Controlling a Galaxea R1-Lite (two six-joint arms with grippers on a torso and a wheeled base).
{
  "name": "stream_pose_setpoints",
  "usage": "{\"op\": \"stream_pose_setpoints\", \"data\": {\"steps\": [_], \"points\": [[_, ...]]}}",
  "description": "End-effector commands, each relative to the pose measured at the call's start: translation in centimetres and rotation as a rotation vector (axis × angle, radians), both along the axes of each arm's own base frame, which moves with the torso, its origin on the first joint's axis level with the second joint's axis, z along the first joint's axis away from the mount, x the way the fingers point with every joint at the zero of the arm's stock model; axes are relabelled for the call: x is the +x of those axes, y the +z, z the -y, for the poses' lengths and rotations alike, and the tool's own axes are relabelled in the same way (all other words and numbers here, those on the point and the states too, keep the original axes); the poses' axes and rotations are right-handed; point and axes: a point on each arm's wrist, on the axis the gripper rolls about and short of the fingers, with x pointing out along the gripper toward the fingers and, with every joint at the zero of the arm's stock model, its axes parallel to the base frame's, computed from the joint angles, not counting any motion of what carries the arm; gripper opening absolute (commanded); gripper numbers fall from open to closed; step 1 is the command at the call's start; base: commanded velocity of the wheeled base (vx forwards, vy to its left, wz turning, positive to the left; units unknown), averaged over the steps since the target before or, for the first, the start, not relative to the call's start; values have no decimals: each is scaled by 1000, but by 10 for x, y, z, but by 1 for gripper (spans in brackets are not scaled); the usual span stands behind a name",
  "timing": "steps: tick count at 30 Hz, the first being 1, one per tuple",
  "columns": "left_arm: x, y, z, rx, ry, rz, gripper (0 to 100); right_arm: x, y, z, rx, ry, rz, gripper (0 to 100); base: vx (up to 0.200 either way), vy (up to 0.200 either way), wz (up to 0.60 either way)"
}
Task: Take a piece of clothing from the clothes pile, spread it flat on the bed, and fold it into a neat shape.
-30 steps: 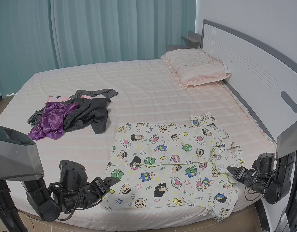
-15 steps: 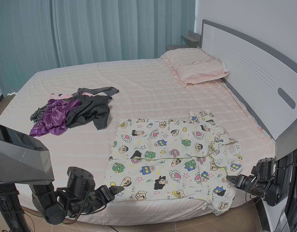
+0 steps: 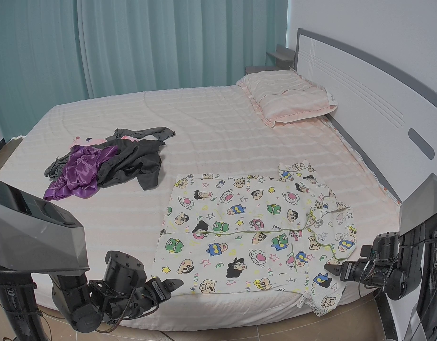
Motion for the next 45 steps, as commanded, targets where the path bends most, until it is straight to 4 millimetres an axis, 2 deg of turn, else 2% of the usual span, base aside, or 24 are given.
{"op": "stream_pose_setpoints", "data": {"steps": [1, 2, 3, 7, 12, 15, 16, 18, 22, 26, 27, 31, 36, 38, 43, 45], "points": [[0, -2, 0, 3, 1, -4, 100, 11, -12, 5, -27, 9, 19, 100, 0, 0, 0], [0, -2, 0, 3, 1, -4, 100, 12, -12, 5, -29, 11, 18, 100, 0, 0, 0], [0, -2, 0, 3, 1, -4, 100, 14, -17, 6, -43, 20, 16, 0, 0, 0, 0], [0, -1, 0, 1, 1, -1, 100, 20, -18, 7, -30, 32, 40, 0, 0, 0, 0], [1, -1, 0, 1, 3, -1, 100, 48, -10, 18, -29, -10, 155, 0, 0, 0, 0], [1, -2, 0, 3, 4, -2, 100, 54, -8, 23, -32, -29, 176, 0, 0, 0, 0], [1, -2, 0, 2, 4, -2, 100, 64, -6, 29, -34, -48, 200, 0, 0, 0, 0], [2, -2, 0, 3, 7, -2, 100, 72, -2, 33, -35, -57, 228, 0, 0, 0, 0], [2, -3, 0, 5, 8, -4, 100, 78, -4, 34, -36, -58, 205, 0, 0, 0, 0], [2, -3, -1, 5, 10, -4, 100, 95, 2, 36, -36, -63, 265, 0, 0, 0, 0], [2, -3, -1, 5, 10, -4, 100, 97, 1, 37, -37, -65, 261, 100, 0, 0, 0], [3, -3, -1, 5, 12, -2, 100, 97, -1, 36, -34, -61, 227, 100, 0, 0, 0], [3, -3, -1, 5, 12, -2, 100, 86, -5, 42, -36, -79, 186, 100, 0, 0, 0], [3, -3, -1, 4, 12, -1, 100, 75, 0, 48, -39, -97, 168, 100, 0, 0, 0], [2, -2, 0, 2, 7, 0, 100, 50, 11, 49, -36, -104, 127, 100, 0, 0, 0], [1, -2, 0, 3, 4, -2, 100, 49, 10, 48, -35, -104, 122, 100, 0, 0, 0]]}}
